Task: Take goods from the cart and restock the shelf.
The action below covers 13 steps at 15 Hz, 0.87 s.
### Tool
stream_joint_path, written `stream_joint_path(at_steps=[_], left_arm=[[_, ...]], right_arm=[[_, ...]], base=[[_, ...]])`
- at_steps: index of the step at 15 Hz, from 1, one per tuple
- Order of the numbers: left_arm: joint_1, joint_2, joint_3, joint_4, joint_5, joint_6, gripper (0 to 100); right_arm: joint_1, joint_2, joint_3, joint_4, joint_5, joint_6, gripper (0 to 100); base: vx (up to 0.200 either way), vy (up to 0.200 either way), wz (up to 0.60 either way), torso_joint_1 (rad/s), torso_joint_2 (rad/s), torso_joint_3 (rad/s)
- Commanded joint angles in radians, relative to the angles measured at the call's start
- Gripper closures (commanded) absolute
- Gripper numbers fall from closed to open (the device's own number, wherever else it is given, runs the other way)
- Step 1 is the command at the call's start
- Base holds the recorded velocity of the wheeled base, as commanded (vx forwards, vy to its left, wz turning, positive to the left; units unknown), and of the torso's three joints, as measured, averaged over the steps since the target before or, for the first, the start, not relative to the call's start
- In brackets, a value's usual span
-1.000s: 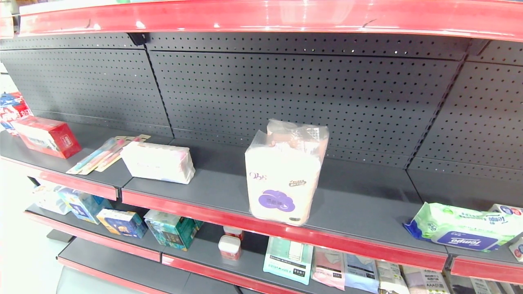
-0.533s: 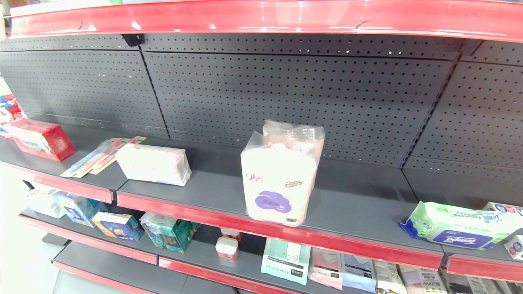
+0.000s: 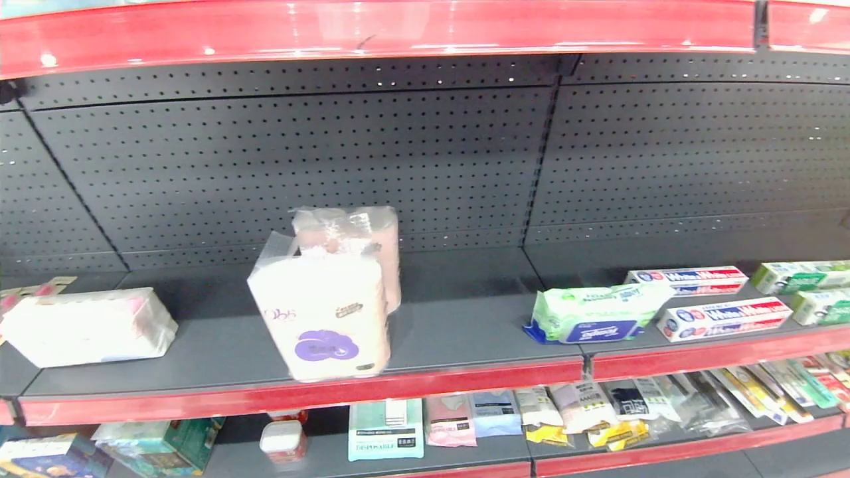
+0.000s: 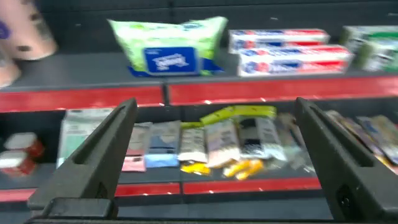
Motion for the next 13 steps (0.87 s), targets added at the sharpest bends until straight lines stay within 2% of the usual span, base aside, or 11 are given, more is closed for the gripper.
stream_joint_path(at_steps=[1, 13], left_arm=[[0.001, 0.001, 0.000, 0.000, 0.000, -0.001, 0], [0.001, 0.001, 0.000, 0.000, 0.000, -0.001, 0]], right_arm=[[0.000, 0.001, 0.000, 0.000, 0.001, -0.001, 0], [0.000, 0.001, -0.001, 0.000, -0.001, -0.002, 0]], base=[[0.000, 0.000, 0.00, 0.000, 0.00, 0.000], [0.000, 0.000, 0.00, 0.000, 0.00, 0.000]])
